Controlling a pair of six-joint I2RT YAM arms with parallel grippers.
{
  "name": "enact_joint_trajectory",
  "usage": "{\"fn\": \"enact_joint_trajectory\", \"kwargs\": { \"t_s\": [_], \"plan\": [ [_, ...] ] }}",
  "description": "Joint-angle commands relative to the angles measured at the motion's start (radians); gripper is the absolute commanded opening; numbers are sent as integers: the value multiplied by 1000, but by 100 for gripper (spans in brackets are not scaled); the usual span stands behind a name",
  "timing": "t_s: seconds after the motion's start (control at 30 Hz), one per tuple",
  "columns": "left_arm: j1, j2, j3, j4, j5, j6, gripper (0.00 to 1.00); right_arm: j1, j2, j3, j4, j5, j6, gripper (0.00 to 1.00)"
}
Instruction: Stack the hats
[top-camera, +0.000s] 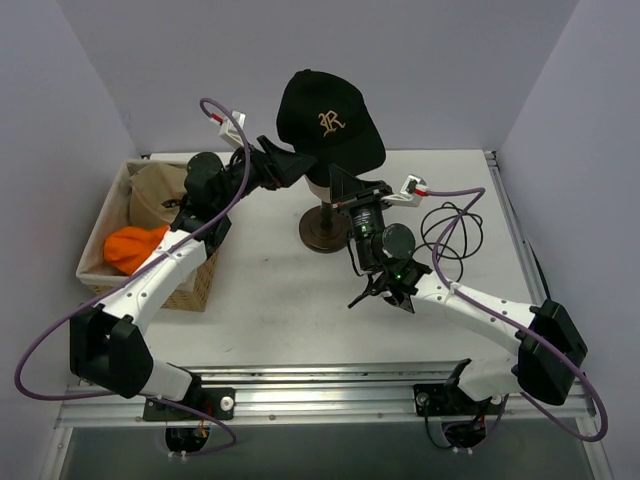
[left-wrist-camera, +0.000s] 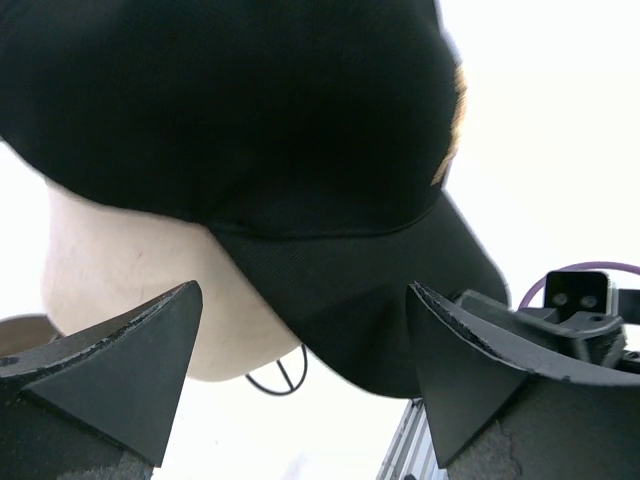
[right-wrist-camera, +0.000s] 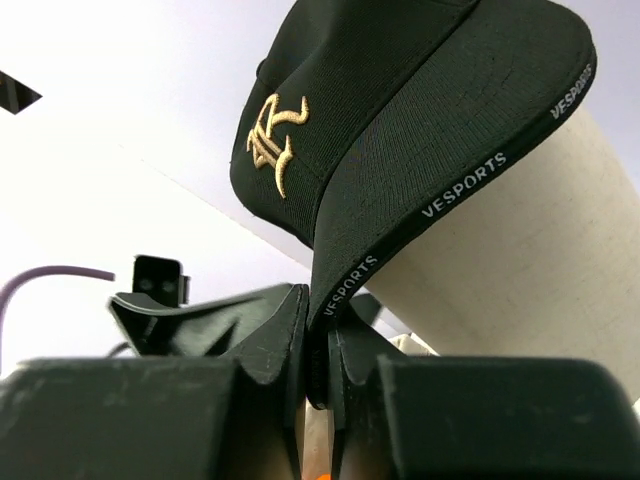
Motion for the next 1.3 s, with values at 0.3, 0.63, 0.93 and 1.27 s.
{"fn": "enact_joint_trajectory", "kwargs": {
  "t_s": [0.3, 0.63, 0.93, 1.27],
  "plan": [
    [2, 5, -80, 328, 87, -109, 90, 0, 16, -13, 148, 16, 36, 0],
    [2, 78, -54, 453, 174, -172, 84, -3, -30, -61, 154, 4, 27, 15],
    [5, 116, -40, 491, 196, -204, 52, -27, -59, -74, 113, -65, 21, 39],
    [30, 116, -21, 476, 214, -223, 12, -106, -239, -120, -215, -199, 24, 57]
  ]
}}
